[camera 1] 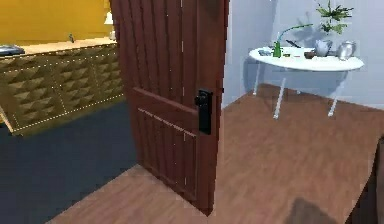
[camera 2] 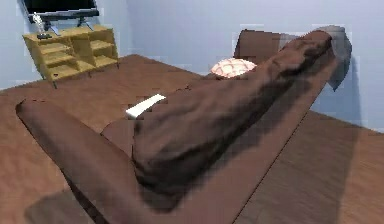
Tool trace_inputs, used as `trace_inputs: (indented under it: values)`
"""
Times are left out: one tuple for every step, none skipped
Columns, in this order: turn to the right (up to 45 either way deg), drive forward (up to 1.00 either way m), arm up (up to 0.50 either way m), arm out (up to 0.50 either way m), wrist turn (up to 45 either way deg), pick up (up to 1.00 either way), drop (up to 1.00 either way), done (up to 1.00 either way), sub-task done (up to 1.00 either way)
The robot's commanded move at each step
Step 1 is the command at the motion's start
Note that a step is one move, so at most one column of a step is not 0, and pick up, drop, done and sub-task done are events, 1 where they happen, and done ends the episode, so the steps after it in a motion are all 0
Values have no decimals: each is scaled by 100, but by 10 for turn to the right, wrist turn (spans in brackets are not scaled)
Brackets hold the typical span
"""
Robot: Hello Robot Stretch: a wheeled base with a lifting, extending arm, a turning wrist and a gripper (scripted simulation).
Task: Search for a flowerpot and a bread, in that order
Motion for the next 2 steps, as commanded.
trace_inputs:
  values:
    - [0,10,0,0,0,0,0,0,0]
    - [330,0,0,0,0,0,0,0,0]
